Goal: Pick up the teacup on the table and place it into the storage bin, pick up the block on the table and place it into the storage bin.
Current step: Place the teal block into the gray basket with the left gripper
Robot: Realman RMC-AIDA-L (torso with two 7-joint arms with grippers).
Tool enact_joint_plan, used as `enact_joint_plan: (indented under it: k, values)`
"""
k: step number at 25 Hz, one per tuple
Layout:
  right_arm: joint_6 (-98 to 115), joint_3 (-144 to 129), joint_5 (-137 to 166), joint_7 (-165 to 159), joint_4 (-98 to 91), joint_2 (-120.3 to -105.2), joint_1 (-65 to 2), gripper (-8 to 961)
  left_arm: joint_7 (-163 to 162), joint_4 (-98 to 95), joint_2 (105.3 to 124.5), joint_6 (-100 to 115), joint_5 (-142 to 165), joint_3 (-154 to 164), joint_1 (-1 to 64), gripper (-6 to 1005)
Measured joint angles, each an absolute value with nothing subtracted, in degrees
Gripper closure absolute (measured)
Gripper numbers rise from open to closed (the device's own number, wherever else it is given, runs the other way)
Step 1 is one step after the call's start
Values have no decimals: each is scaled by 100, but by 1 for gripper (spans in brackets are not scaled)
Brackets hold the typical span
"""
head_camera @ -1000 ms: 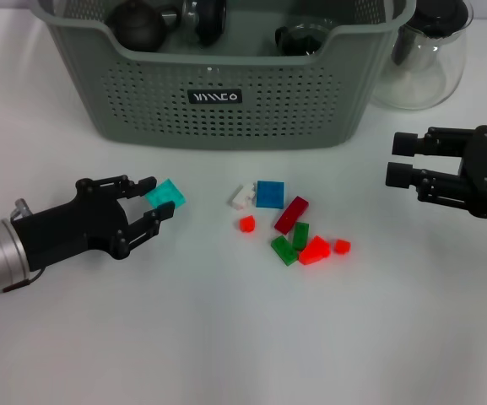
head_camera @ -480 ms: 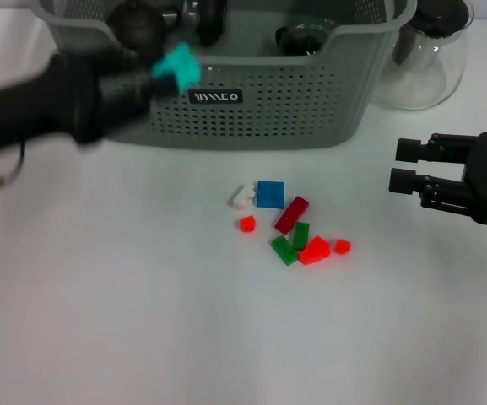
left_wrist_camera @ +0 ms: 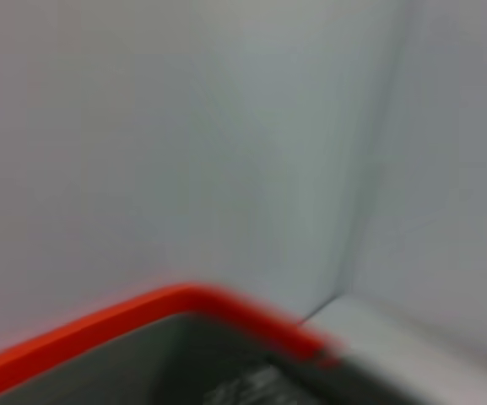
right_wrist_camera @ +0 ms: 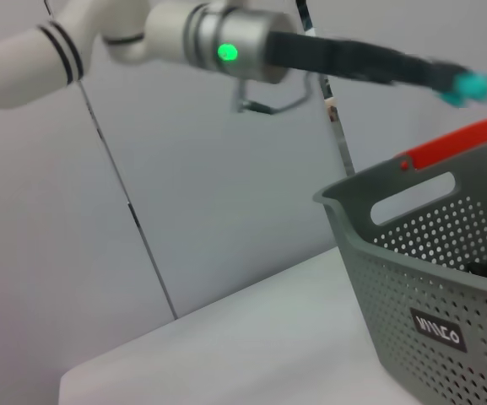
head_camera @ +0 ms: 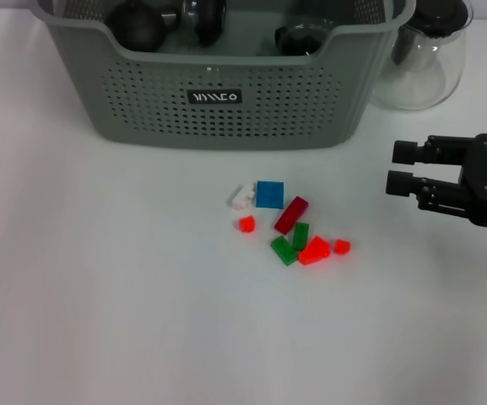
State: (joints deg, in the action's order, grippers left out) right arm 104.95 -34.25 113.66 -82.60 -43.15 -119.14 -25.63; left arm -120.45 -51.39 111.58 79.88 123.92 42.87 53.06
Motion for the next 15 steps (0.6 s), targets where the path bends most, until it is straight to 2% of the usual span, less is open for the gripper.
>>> enact_joint_plan:
  k: [8, 11, 15]
  values:
    - [10487, -3435, 11364, -8252, -4316, -11918, -2571, 418, -13484, -4863, 11721, 5986, 14363, 5811, 5631, 585]
    - [10485, -3440, 11364, -8254, -4316, -11918, -2600, 418, -13629, -4671, 11817, 5713, 14808, 5832, 5699, 584]
    - [10481, -3445, 11363, -8254, -4315, -11918, -2616, 418, -13660, -4449, 11832, 5476, 14925, 5839, 5728, 583]
